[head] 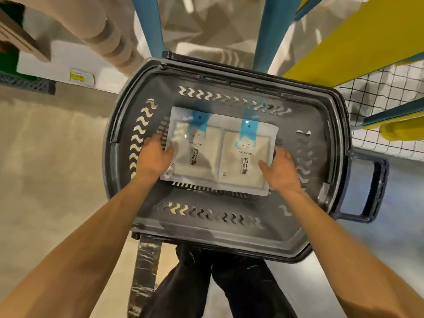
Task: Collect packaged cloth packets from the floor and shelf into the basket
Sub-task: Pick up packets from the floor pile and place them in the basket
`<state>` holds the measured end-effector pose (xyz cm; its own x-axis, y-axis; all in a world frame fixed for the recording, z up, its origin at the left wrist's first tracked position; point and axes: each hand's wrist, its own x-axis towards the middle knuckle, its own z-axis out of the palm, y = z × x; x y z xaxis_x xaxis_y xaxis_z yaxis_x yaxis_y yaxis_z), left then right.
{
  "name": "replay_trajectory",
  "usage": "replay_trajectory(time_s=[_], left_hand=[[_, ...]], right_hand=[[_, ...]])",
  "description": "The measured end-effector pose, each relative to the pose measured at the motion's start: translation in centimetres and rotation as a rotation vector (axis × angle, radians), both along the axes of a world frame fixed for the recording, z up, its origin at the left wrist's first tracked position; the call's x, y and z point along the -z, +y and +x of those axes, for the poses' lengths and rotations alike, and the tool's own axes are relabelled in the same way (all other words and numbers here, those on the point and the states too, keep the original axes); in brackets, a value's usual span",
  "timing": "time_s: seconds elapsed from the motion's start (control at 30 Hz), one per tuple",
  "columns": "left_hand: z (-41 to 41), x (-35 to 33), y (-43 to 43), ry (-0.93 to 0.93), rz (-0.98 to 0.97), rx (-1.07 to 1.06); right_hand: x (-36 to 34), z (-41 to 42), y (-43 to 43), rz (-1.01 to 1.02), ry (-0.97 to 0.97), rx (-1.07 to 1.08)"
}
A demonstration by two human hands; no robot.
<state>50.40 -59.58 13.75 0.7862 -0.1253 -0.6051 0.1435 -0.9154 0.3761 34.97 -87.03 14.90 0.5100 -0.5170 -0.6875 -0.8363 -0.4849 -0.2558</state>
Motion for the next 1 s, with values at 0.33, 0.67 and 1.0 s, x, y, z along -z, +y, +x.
replay_trajectory(time_s=[0.33,0.67,1.0], left_hand=[[-1.3,-22.7,1.7,-0.278,0.269,0.325],[-4.2,-45.9,8.9,-0.469,0.315,-0.02],[-13.5,-56.6,18.9,-0.446,0.388,-0.286]], right_hand=[[-24.1,7.9,4.2,-0.172,-0.049,-0.68],[-45.9,10.6,14.1,-0.238,-0.32,-1.113],[-57.6,11.9,26.0,-0.237,-0.468,-1.408]])
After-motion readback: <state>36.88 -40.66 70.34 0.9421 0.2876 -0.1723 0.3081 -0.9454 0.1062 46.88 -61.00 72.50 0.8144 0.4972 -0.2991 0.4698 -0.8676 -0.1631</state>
